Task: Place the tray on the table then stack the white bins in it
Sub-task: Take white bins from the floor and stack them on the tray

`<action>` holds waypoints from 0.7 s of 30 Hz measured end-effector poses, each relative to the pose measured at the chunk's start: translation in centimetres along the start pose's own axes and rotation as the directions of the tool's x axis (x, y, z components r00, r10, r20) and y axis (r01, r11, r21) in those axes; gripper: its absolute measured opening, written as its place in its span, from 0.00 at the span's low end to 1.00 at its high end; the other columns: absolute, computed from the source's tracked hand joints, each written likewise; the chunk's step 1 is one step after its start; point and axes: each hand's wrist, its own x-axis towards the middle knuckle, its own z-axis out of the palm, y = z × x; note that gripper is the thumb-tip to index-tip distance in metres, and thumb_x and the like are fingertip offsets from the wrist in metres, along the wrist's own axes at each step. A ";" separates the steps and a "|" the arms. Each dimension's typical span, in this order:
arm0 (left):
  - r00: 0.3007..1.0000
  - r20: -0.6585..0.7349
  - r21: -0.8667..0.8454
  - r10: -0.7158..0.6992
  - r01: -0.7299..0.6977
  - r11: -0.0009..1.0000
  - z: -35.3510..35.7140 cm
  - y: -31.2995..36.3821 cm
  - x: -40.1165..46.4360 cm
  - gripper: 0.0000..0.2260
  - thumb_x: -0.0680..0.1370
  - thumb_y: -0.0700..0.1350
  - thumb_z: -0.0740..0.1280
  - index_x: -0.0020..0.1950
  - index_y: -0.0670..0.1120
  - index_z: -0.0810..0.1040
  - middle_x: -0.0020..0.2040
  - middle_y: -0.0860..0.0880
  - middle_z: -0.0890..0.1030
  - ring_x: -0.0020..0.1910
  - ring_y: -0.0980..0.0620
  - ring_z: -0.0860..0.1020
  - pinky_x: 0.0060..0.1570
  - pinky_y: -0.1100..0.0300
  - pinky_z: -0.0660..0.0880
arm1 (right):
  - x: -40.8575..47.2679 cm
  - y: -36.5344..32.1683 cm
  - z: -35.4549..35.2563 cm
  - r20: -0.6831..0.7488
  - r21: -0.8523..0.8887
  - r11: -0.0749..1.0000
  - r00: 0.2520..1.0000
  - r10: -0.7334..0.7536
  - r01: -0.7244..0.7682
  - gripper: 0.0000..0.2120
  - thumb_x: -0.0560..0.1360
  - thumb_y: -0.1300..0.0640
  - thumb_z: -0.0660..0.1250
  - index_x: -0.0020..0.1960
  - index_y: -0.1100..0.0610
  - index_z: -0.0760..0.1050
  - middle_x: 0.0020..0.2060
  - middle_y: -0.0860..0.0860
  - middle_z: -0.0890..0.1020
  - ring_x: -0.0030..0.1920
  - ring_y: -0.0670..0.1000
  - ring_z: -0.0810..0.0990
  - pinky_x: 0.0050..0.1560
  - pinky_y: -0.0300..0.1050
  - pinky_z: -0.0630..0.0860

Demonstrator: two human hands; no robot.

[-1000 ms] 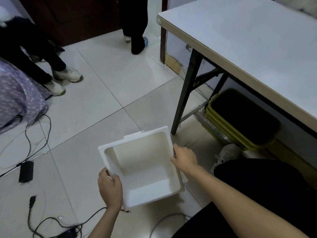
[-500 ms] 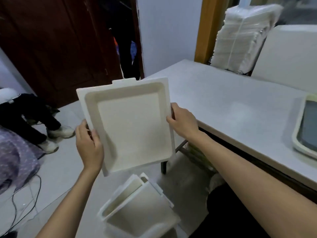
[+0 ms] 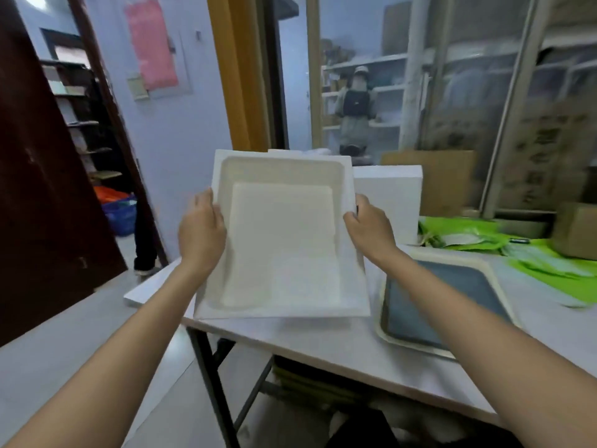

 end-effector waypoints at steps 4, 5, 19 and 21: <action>0.984 0.180 -0.084 0.003 0.012 0.996 5.2 7.2 1.9 0.09 0.81 0.42 0.54 0.53 0.42 0.73 0.48 0.45 0.77 0.42 0.45 0.75 0.39 0.53 0.73 | 1.9 5.0 -6.8 -0.073 -0.082 0.988 0.989 0.125 -0.131 0.14 0.76 0.58 0.56 0.57 0.63 0.73 0.52 0.61 0.81 0.51 0.62 0.78 0.47 0.50 0.74; 0.976 0.219 -0.096 0.018 0.003 0.995 6.4 9.0 2.3 0.08 0.80 0.41 0.55 0.49 0.42 0.73 0.45 0.45 0.77 0.41 0.44 0.75 0.36 0.55 0.72 | 2.1 6.1 -8.4 -0.083 -0.090 0.982 0.984 0.158 -0.165 0.14 0.76 0.58 0.56 0.56 0.63 0.74 0.53 0.61 0.81 0.52 0.62 0.78 0.48 0.50 0.73; 0.734 0.679 -0.030 0.020 0.001 1.000 16.0 23.8 1.0 0.12 0.78 0.37 0.56 0.58 0.37 0.75 0.60 0.38 0.77 0.60 0.39 0.75 0.53 0.53 0.72 | 2.1 14.8 -19.9 -0.102 0.126 0.765 0.758 0.644 -0.632 0.09 0.74 0.61 0.60 0.37 0.59 0.65 0.30 0.53 0.70 0.29 0.52 0.69 0.29 0.40 0.62; 0.717 0.697 -0.008 0.009 -0.004 1.000 16.4 24.5 0.5 0.11 0.78 0.37 0.56 0.57 0.37 0.75 0.59 0.39 0.77 0.57 0.40 0.76 0.50 0.53 0.72 | 1.8 15.1 -20.8 -0.049 0.199 0.716 0.723 0.689 -0.669 0.06 0.74 0.64 0.63 0.40 0.62 0.67 0.32 0.54 0.72 0.29 0.53 0.72 0.28 0.40 0.67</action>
